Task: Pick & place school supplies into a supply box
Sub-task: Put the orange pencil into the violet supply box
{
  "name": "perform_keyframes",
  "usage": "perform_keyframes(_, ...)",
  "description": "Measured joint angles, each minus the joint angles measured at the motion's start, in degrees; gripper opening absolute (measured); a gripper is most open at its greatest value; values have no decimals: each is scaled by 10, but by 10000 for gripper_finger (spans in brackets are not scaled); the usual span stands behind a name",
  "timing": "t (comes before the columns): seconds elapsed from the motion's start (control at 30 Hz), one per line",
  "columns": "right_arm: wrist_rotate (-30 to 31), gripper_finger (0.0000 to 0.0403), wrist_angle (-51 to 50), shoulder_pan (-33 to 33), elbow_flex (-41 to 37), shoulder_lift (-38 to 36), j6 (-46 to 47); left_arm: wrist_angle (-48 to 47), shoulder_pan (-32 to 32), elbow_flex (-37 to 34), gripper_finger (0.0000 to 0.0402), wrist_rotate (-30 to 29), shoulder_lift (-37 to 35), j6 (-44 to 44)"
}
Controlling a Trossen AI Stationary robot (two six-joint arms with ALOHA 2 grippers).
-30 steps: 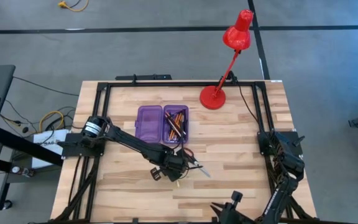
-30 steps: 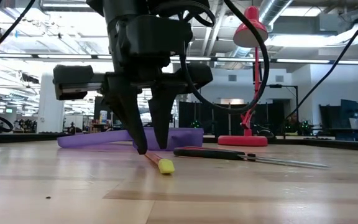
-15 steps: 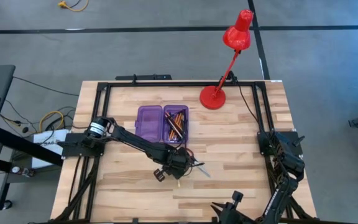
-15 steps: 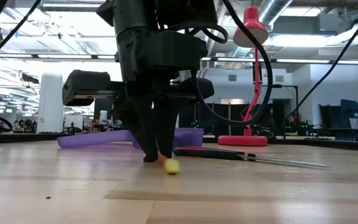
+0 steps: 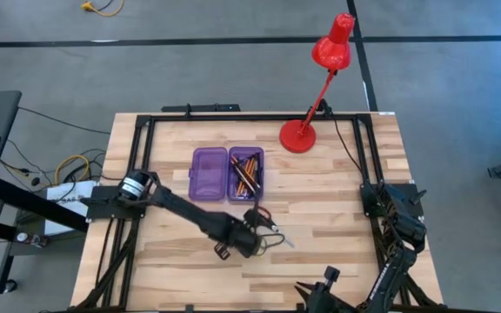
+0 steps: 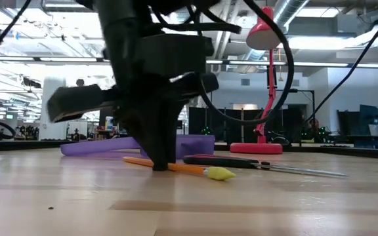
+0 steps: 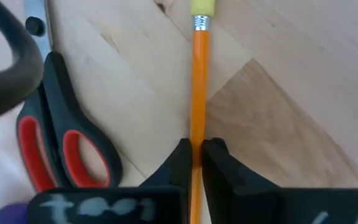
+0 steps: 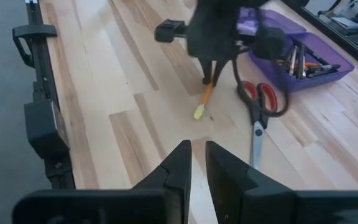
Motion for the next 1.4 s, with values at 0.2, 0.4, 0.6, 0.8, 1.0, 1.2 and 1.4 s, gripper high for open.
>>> perform_keyframes(0.2,0,42,0,5,0,0,0,-16,-61,-2,2,-127,4,-110)
perform_keyframes(0.4,1,42,0,7,0,0,-15,-29,-115,-5,1,-225,7,-282)
perform_keyframes(0.6,1,42,-7,6,0,0,-30,-124,-144,20,0,-304,10,-410)
perform_keyframes(0.8,3,42,-7,1,0,0,-25,-228,-126,82,0,-382,9,-462)
perform_keyframes(1.0,3,42,3,3,0,0,-26,-309,-72,151,0,-417,7,-471)
perform_keyframes(1.2,3,42,5,2,0,0,-25,-322,6,174,0,-441,7,-380)
perform_keyframes(1.4,2,42,6,2,0,0,-25,-273,74,159,0,-422,7,-197)
